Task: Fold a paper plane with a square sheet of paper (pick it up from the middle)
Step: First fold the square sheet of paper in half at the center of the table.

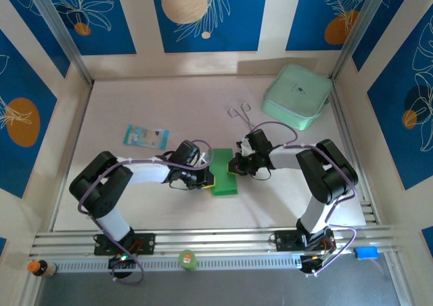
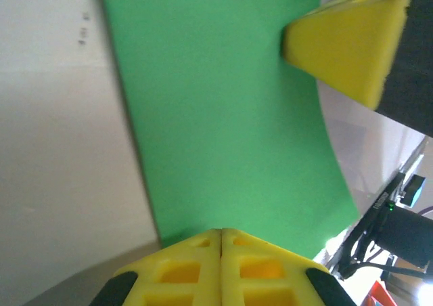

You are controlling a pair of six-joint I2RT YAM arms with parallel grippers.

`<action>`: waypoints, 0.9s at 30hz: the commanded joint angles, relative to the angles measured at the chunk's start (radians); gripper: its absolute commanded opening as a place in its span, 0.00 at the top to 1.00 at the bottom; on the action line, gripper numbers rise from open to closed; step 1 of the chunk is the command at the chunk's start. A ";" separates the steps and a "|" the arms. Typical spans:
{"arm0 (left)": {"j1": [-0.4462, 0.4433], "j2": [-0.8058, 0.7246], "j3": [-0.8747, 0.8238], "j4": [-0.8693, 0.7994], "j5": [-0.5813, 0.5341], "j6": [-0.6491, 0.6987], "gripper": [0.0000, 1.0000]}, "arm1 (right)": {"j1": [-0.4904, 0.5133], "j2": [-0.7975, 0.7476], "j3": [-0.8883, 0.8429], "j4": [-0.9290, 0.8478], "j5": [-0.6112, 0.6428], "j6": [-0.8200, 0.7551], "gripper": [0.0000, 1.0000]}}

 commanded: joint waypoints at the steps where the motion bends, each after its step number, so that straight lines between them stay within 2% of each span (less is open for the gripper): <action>1: -0.024 0.016 0.019 0.054 0.047 -0.054 0.92 | -0.008 0.018 -0.043 -0.117 0.083 0.001 1.00; 11: -0.037 0.094 -0.037 0.040 0.023 -0.024 0.93 | -0.009 0.021 -0.042 -0.116 0.081 0.000 1.00; 19: -0.042 0.012 -0.107 0.000 0.027 0.064 0.92 | -0.014 0.023 -0.043 -0.113 0.081 0.000 1.00; 24: -0.059 -0.011 -0.090 -0.078 0.013 0.134 0.92 | -0.015 0.023 -0.043 -0.113 0.079 0.000 1.00; 27: -0.085 -0.024 -0.054 -0.159 -0.031 0.178 0.92 | -0.014 0.023 -0.043 -0.114 0.078 0.000 1.00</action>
